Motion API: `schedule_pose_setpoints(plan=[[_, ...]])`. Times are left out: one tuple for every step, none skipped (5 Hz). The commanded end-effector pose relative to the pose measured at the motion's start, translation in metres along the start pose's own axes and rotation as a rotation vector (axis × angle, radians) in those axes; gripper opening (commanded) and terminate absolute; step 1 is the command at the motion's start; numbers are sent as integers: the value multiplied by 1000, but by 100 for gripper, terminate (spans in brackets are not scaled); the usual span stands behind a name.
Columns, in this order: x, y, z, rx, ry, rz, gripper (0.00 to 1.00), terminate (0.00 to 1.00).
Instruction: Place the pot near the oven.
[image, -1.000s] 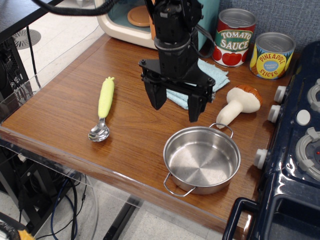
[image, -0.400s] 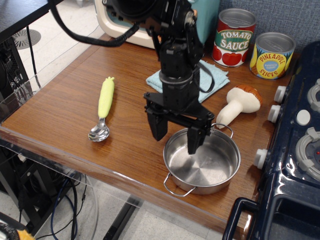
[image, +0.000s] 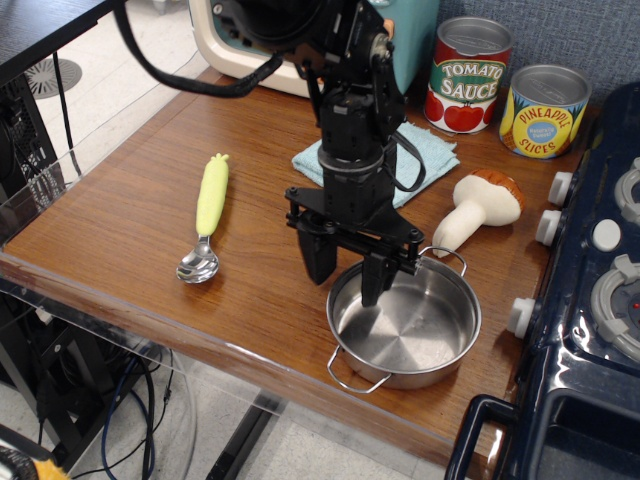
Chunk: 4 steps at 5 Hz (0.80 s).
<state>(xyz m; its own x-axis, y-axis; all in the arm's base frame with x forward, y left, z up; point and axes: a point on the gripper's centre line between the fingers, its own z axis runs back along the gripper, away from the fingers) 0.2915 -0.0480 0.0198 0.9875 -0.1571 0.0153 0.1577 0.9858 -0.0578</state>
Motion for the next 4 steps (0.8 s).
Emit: schedule_pose_setpoints(plan=[[5, -2, 9, 24, -40, -10, 0, 0], [5, -3, 10, 26, -45, -11, 0, 0], [5, -2, 13, 5, -62, -14, 0, 0], [3, 3, 22, -12, -89, -6, 0, 0]])
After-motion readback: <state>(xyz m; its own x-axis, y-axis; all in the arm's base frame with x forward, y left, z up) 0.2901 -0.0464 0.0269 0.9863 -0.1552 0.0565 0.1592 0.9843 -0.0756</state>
